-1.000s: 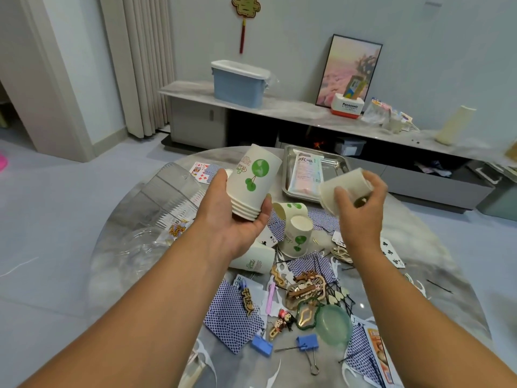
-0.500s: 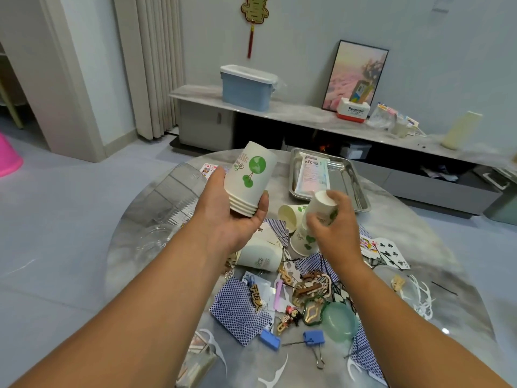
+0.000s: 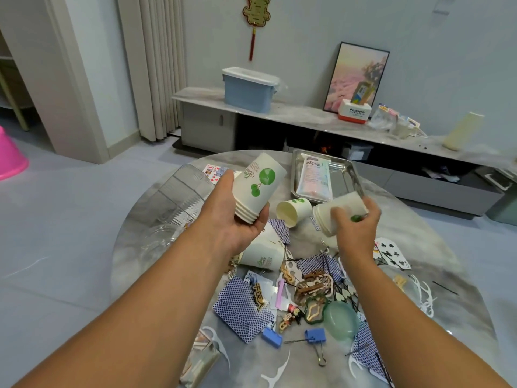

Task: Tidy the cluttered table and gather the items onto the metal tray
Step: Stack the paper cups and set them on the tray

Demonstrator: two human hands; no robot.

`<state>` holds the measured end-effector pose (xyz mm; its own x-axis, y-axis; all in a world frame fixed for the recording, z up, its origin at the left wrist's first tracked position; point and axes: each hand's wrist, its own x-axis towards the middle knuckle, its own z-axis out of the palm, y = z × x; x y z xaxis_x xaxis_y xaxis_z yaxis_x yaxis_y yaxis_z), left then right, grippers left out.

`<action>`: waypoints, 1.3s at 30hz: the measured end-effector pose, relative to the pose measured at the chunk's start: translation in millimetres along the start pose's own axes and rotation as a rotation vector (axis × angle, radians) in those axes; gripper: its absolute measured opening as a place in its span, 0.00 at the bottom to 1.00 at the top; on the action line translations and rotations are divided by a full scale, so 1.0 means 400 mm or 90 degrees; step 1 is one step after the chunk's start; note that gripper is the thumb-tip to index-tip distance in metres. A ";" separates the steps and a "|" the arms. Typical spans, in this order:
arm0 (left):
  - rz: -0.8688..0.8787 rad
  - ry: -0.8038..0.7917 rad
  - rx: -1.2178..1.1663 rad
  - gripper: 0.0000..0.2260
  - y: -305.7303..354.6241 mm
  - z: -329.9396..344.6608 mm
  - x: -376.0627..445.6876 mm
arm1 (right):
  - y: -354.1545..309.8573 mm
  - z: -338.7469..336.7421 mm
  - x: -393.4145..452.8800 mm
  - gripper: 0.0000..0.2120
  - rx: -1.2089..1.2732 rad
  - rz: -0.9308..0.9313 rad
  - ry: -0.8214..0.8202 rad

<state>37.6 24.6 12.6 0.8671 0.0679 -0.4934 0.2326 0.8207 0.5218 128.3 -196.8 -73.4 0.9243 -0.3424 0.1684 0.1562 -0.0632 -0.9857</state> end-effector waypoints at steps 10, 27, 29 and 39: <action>0.044 0.022 0.127 0.19 -0.044 0.004 -0.021 | -0.251 0.107 -0.084 0.23 0.262 0.009 -0.229; 0.186 -0.088 0.408 0.31 -0.033 0.018 -0.009 | -0.226 0.127 -0.142 0.36 0.159 -0.016 -0.197; 0.336 -0.020 0.671 0.23 -0.043 -0.012 0.020 | -0.212 0.085 -0.100 0.38 0.102 -0.045 -0.129; 0.436 -0.095 1.541 0.30 -0.182 -0.117 0.144 | -0.080 -0.059 -0.039 0.48 -0.054 -0.031 -0.114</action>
<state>50.1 -4.6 -86.4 0.9819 -0.1844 -0.0428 -0.1808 -0.9805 0.0765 100.6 -211.5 -44.3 0.9647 -0.1648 0.2053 0.1797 -0.1577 -0.9710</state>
